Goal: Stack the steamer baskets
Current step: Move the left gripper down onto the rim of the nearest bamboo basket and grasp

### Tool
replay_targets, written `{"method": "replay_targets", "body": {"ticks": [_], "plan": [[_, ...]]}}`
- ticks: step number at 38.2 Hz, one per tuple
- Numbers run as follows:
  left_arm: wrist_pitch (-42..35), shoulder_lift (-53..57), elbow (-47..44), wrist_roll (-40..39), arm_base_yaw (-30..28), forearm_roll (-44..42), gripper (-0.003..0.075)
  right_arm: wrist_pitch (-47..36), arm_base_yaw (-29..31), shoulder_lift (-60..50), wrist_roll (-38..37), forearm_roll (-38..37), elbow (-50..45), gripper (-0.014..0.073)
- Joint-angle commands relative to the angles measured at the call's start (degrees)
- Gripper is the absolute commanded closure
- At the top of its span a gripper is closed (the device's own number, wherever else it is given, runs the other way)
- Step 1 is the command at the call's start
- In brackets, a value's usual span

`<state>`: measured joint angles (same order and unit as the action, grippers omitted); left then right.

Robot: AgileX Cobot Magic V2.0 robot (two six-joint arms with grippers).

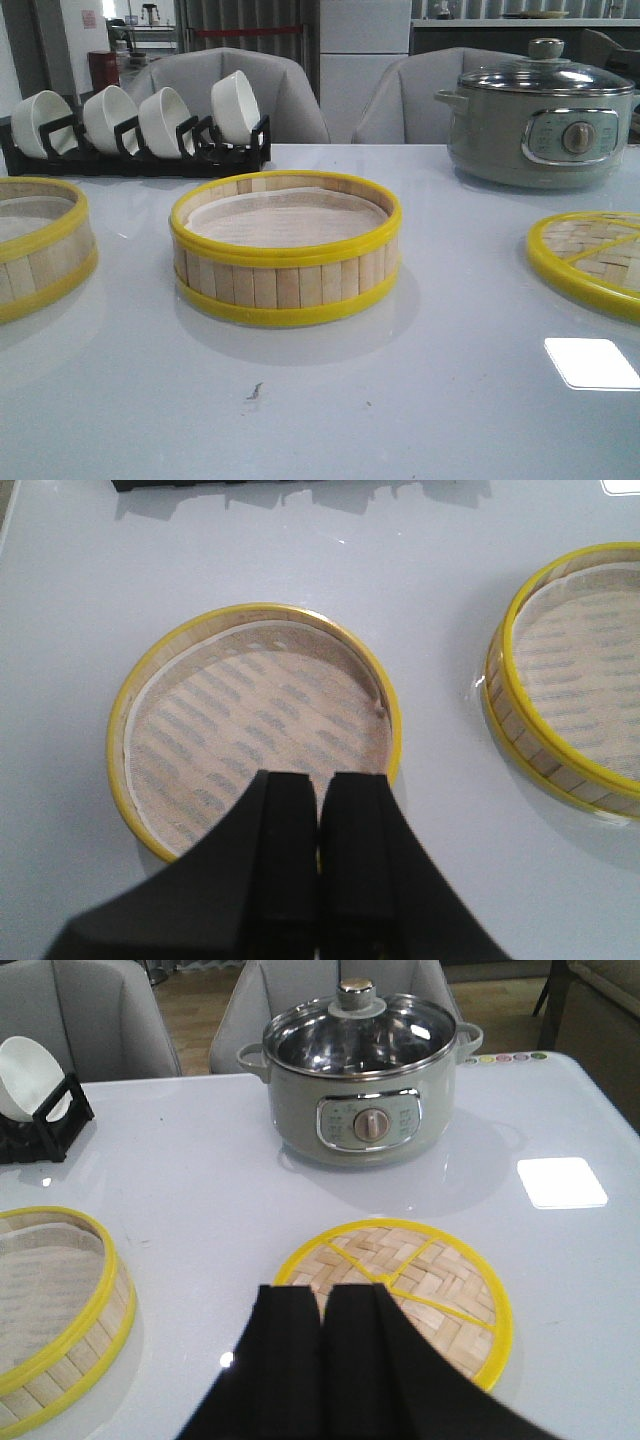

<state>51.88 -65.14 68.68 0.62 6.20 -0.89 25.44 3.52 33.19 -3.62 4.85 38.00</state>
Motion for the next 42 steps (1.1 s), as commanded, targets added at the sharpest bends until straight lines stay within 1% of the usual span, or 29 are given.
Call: {"method": "replay_targets", "body": {"ticks": [1, 5, 16, 19, 23, 26, 29, 30, 32, 34, 37, 39, 42], "plan": [[-3.63, 0.81, 1.85, -0.02, 0.35, 0.21, 0.0634, -5.75, -0.10, 1.53, 0.63, 1.51, 2.12, 0.0545], [-3.54, 0.81, 1.85, -0.02, 0.35, 0.21, 0.0634, -6.39, -0.10, 1.42, 0.63, 3.08, 2.12, 0.0545], [-3.60, 0.55, 1.85, -0.02, 0.35, 0.89, 0.0634, -9.17, -0.10, 1.42, 0.63, 3.08, 2.12, 0.0545], [-3.60, 0.19, 1.85, -0.02, 0.35, 0.89, 0.0634, -8.32, -0.10, 1.42, 0.63, 3.08, 2.12, 0.0545], [-4.11, 0.07, 1.85, -0.14, 0.35, 0.89, 0.0634, -5.40, -0.10, 1.54, 0.63, 5.80, 2.12, 0.0542], [-4.51, 0.07, 1.85, -0.14, 0.35, 0.89, 0.0634, -3.22, -0.10, 1.86, 0.68, 5.91, 2.12, 0.0494], [-4.63, -0.04, 1.85, -0.14, 0.35, 0.89, 0.0633, -2.41, -0.10, 2.07, 0.68, 5.84, 2.12, 0.0381], [-4.53, -0.18, 1.85, -0.14, 0.35, 0.89, 0.0633, -2.39, -0.10, 2.07, 0.68, 5.84, 2.12, 0.0319], [-4.32, -0.39, 1.85, -0.14, 0.35, 0.89, 0.0633, -2.46, -0.10, 2.07, 0.68, 5.84, 2.12, 0.0237], [-4.24, -0.73, 1.85, -0.14, 0.35, 0.89, 0.0631, -2.46, -0.10, 2.07, 0.68, 5.84, 2.12, 0.0187], [-4.09, -1.64, 1.85, -0.14, 0.35, 0.89, 0.0617, -2.57, -0.10, 2.07, 0.68, 5.84, 2.12, 0.0180], [-4.22, -2.52, 1.85, -0.14, 0.35, 0.89, 0.0589, -2.85, -0.10, 2.07, 0.68, 5.84, 2.12, 0.0180], [-5.71, -3.90, 1.85, -0.14, 0.35, 0.89, 0.0523, -3.13, -0.10, 2.07, 0.68, 5.84, 2.12, 0.0180]]}}
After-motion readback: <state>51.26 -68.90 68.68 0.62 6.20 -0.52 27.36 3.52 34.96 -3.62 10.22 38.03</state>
